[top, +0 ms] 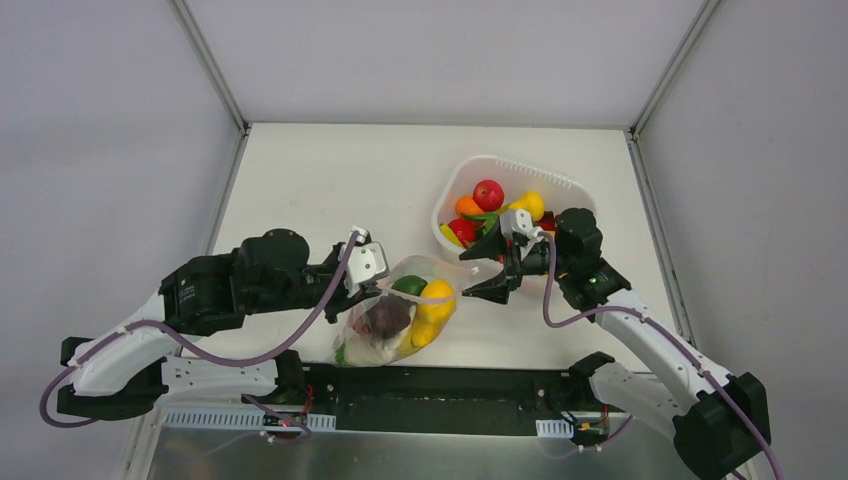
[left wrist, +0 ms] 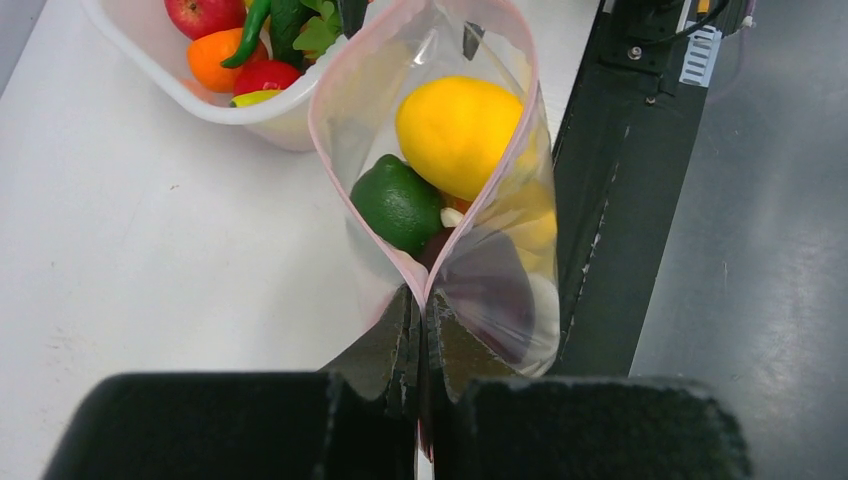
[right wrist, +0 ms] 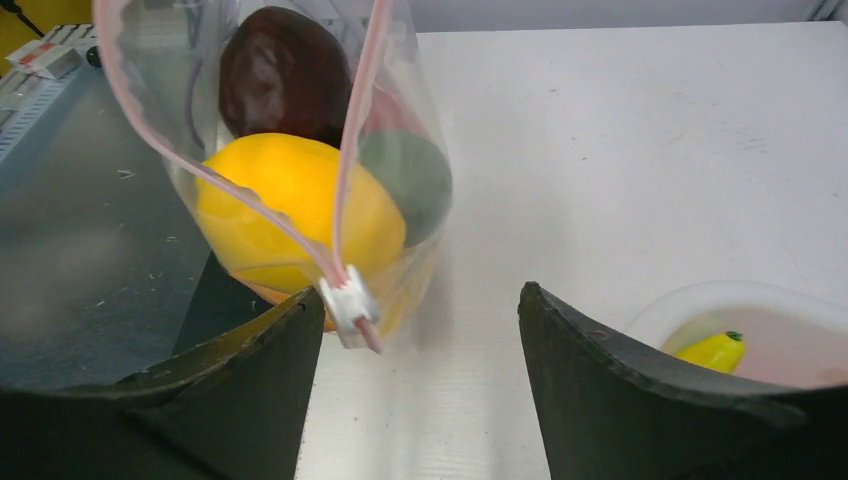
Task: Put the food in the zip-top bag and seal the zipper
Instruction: Adjust the zipper food storage bag at the center of the board.
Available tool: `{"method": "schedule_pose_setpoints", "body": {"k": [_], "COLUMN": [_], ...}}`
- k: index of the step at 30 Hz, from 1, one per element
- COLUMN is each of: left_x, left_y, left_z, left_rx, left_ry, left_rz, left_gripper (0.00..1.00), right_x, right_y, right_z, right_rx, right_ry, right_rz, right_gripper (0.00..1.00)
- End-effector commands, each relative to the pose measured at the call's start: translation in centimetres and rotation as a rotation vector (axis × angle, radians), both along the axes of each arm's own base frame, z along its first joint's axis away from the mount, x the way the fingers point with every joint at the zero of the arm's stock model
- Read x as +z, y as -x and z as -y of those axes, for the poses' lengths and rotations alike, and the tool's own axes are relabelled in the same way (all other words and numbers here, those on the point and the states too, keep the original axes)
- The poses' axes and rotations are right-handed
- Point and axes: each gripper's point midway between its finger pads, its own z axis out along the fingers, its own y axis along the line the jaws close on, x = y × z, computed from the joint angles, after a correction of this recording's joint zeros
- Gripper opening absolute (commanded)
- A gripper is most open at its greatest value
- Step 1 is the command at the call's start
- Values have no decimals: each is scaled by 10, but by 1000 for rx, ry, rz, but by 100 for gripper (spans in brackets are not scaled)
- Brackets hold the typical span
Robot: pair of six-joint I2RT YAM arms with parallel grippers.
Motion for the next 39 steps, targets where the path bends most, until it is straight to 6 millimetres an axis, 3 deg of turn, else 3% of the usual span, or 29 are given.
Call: {"method": "schedule_pose_setpoints", "body": {"k": [1,6,9,17,22,30,35,39], "left_x": [34,36,36,33,33,35,34,34], "left_y": [1,0,0,6,3,2,-1,-3], "left_z": [5,2,2,5,5,3,1,-3], "left_rx": [-20,-8,-7,-35,-23,-13,6,26], "left_ry": [123,148,161,164,170,191,202,222], "left_rz": [47,55,57,38,46,57,61,67], "left_gripper": [0,0,0,0,0,0,0,0], "right_x": [18,19,19,24,28,22,24,22], "right_y": [-12,13,16,7,17,24,23,19], "right_z": [-3,-2,-2,-11,-11,-6,-8,-8], "right_rx": [-24,115,115,61,127,123,118,87], "right_ry": [-53,-66,-71,-101,-106,-109,-109,-108], "right_rz": [131,87,95,111,96,107,102,95], "right_gripper": [71,56,44,49,35,21,1,0]}}
